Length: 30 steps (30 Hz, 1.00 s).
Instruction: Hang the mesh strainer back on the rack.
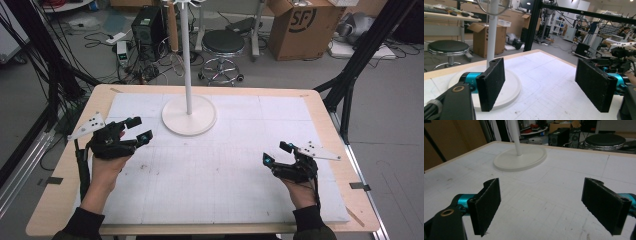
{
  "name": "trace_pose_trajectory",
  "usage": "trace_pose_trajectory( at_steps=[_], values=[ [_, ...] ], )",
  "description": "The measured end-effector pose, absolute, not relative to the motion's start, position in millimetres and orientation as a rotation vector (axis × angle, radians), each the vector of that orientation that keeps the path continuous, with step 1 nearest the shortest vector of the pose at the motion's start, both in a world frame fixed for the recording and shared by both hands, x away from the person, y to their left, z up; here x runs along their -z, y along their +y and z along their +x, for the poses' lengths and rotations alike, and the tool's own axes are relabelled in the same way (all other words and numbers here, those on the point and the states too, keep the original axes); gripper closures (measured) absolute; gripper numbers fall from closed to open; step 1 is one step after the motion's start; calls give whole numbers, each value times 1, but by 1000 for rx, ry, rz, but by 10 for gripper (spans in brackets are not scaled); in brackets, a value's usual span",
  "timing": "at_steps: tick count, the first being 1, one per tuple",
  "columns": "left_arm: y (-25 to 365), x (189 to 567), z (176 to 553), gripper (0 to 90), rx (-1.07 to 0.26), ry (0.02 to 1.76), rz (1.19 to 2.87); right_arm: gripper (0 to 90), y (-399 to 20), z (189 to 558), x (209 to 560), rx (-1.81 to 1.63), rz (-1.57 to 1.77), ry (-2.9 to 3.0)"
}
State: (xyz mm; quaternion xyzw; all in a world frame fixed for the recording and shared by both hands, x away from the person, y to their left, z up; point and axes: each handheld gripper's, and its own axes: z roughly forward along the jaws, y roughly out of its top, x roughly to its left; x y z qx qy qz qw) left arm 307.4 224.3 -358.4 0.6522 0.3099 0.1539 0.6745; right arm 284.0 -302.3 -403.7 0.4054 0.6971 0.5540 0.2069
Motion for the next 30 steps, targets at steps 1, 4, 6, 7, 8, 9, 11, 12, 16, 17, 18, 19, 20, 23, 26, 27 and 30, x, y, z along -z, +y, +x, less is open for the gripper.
trace_pose_trajectory(
  at_steps=[1, 4, 6, 7, 8, 9, 11, 12, 16, 17, 18, 19, 20, 23, 26, 27, 30],
  values=[
    [224, 360, 305, 245, -363, 698, 1473, 149, -301, 284, 404, -1545, 1127, 1943],
    [224, 368, 301, 241, -366, 708, 1481, 149, -298, 283, 404, -1545, 1122, 1948],
    [225, 374, 298, 238, -368, 718, 1477, 149, -297, 283, 404, -1547, 1113, 1953],
    [225, 377, 297, 226, -380, 729, 1479, 149, -296, 282, 404, -1545, 1110, 1958],
    [225, 380, 295, 201, -387, 736, 1477, 149, -295, 282, 404, -1547, 1112, 1958],
    [226, 384, 294, 202, -377, 736, 1468, 147, -294, 282, 404, -1549, 1106, 1961],
    [227, 391, 292, 208, -379, 748, 1466, 147, -292, 282, 405, -1546, 1101, 1967],
    [227, 395, 290, 208, -375, 751, 1468, 147, -291, 283, 405, -1544, 1100, 1972],
    [227, 405, 285, 207, -379, 769, 1499, 147, -291, 283, 405, -1544, 1100, 1961],
    [227, 406, 284, 205, -380, 770, 1499, 147, -292, 283, 404, -1549, 1101, 1955],
    [227, 407, 283, 203, -385, 774, 1505, 145, -293, 283, 404, -1549, 1102, 1955],
    [228, 408, 282, 198, -381, 781, 1510, 144, -293, 283, 404, -1549, 1104, 1952],
    [227, 410, 282, 192, -378, 787, 1513, 143, -293, 283, 405, -1552, 1106, 1950],
    [225, 412, 281, 166, -370, 803, 1527, 132, -293, 283, 404, -1555, 1104, 1947],
    [222, 413, 281, 164, -366, 798, 1549, 114, -291, 283, 405, -1547, 1100, 1955],
    [221, 414, 280, 164, -364, 794, 1554, 114, -290, 283, 405, -1545, 1100, 1956],
    [217, 415, 280, 164, -368, 793, 1569, 113, -289, 283, 405, -1546, 1098, 1959]
  ],
)
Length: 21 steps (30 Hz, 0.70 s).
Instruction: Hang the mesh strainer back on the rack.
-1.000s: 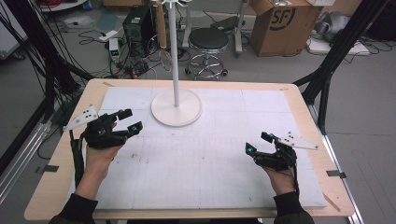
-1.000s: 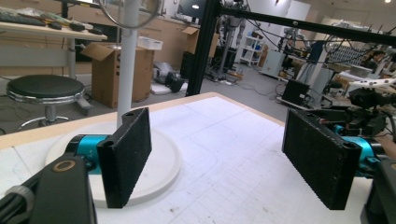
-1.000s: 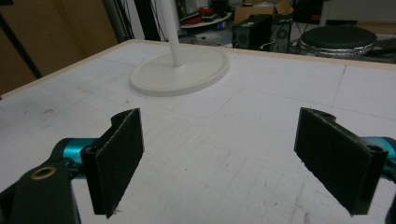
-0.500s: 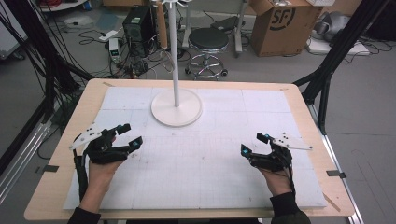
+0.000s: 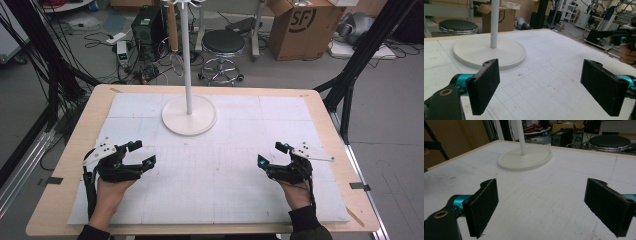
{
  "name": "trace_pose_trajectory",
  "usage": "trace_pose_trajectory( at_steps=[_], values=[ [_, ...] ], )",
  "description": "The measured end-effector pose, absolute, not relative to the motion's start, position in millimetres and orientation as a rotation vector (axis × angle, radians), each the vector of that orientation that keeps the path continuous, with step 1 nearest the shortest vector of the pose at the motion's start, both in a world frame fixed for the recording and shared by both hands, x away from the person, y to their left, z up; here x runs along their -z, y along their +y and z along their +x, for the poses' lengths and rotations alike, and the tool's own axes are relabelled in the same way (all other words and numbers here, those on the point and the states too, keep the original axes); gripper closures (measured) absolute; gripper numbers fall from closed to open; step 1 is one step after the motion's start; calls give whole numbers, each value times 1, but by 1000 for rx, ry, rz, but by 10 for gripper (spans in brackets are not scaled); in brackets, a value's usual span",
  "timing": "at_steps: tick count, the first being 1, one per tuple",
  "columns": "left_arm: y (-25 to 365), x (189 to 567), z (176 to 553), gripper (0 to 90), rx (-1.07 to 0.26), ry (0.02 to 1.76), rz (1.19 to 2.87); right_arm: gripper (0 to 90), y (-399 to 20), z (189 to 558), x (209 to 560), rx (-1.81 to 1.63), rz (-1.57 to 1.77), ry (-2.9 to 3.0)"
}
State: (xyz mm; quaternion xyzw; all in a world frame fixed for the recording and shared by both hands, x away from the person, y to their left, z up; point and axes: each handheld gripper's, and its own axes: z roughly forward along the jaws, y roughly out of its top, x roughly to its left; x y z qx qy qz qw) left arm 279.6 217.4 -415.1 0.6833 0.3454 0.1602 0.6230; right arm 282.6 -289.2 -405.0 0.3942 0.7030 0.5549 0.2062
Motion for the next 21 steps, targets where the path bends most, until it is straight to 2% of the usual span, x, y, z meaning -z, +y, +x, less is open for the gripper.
trace_pose_trajectory(
  at_steps=[21],
  values=[
    [220, 419, 279, 163, -384, 793, 1551, 113, -288, 283, 406, -1544, 1093, 1964]
  ],
)
